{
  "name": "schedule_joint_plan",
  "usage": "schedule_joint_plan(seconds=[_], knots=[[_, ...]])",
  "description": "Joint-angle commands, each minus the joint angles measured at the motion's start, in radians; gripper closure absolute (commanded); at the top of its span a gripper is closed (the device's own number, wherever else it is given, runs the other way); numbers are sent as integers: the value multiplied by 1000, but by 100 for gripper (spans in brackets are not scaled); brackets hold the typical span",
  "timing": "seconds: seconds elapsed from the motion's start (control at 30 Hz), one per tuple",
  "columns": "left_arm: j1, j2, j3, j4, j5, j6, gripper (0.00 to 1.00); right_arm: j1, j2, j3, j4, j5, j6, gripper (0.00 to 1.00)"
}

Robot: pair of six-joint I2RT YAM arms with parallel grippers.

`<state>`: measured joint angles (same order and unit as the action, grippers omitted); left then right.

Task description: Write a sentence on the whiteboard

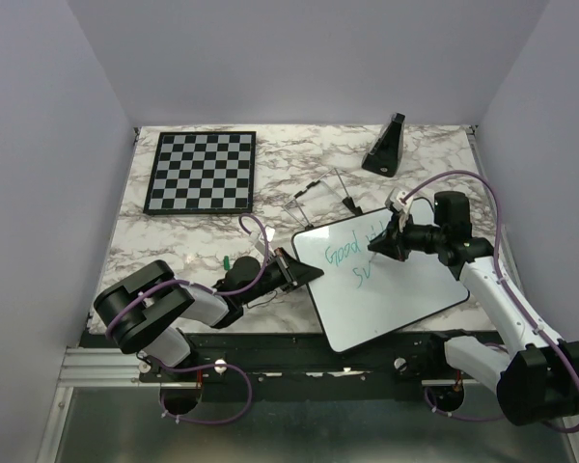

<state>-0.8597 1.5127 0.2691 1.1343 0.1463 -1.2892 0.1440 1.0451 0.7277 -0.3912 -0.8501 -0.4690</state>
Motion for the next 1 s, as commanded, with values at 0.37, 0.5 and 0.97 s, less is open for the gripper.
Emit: schedule_joint_plan(seconds=[0.37, 0.5, 0.97], knots=[[-5, -17, 18, 65, -56, 64, 100, 2, 1, 26, -181, -32, -132, 99], [-4, -19, 19, 64, -57, 64, 100, 2, -2, 27, -225, -26, -164, 99], [-4, -23, 18, 61, -53, 67, 100, -7, -37, 55, -169, 48, -79, 99]])
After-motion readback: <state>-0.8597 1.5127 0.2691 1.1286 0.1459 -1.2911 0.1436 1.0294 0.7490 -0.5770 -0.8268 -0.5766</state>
